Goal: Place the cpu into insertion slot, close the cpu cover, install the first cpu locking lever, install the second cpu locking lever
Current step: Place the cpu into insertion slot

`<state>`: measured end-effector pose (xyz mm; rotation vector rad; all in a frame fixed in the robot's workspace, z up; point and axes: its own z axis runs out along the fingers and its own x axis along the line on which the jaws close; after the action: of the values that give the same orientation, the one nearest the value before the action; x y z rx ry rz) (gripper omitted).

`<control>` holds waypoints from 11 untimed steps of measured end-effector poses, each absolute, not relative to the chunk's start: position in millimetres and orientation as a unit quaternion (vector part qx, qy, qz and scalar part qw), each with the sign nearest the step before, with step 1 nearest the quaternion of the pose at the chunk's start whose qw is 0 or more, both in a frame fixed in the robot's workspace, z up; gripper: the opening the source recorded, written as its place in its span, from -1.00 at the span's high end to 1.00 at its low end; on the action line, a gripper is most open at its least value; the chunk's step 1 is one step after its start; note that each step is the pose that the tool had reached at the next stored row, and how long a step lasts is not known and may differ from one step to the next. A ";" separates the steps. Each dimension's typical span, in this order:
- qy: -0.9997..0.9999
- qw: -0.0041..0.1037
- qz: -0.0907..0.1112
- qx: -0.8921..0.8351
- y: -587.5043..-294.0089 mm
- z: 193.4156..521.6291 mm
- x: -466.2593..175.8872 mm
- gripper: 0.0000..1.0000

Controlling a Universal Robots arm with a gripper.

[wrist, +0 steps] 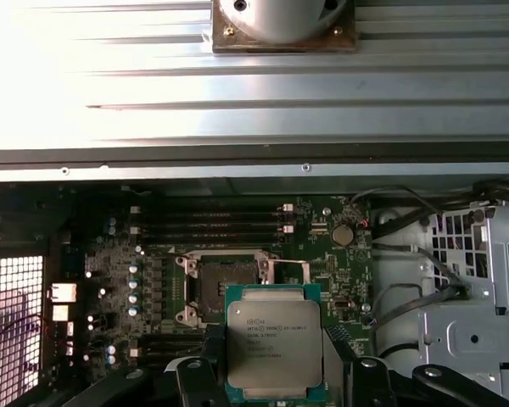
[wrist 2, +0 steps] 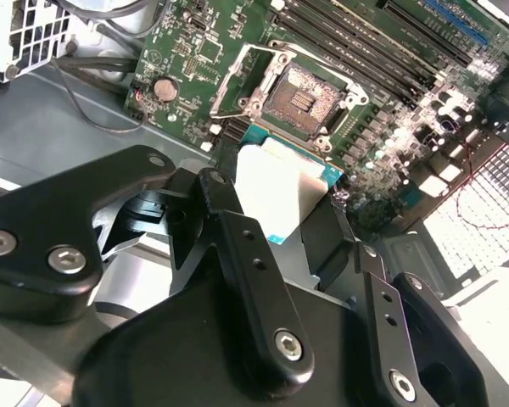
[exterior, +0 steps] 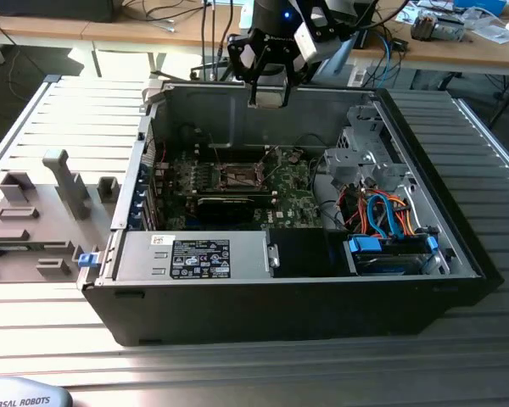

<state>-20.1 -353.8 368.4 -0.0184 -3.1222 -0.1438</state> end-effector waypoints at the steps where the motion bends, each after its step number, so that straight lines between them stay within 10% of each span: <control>1: -0.999 0.008 -0.046 -0.006 -353.8 366.1 -20.3 -0.08; 11: -0.999 0.008 -0.046 -0.007 -353.8 365.9 -20.3 -0.08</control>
<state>-20.3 -353.8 365.9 -0.0224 -3.1223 -0.1435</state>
